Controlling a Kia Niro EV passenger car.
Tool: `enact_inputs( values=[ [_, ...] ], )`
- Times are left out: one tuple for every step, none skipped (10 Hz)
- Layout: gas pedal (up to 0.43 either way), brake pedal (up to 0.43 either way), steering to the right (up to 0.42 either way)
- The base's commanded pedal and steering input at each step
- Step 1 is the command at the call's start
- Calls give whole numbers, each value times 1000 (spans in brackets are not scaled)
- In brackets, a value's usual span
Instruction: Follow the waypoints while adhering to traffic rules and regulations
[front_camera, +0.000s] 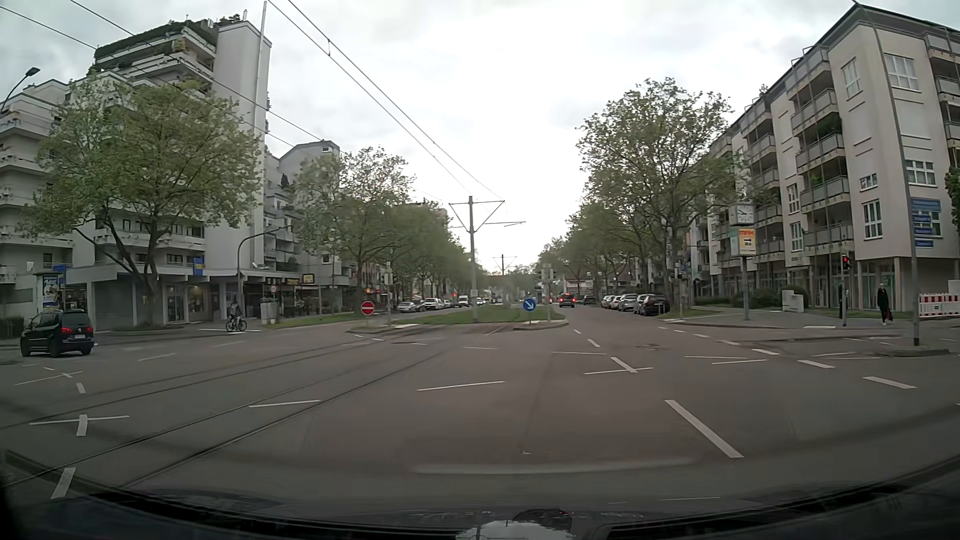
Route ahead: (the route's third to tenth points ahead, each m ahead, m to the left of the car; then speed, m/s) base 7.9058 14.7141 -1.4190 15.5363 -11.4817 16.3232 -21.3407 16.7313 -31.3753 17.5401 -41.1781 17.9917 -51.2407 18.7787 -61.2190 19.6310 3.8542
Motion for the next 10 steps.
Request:
enact_inputs(
  values=[
    [0,0,-355],
    [0,0,-379],
    [0,0,-407],
    [0,0,-439],
    [20,0,-463],
    [28,0,-489],
    [39,0,-517],
    [47,0,-540],
    [47,0,-570],
    [47,0,-600]
  ],
)
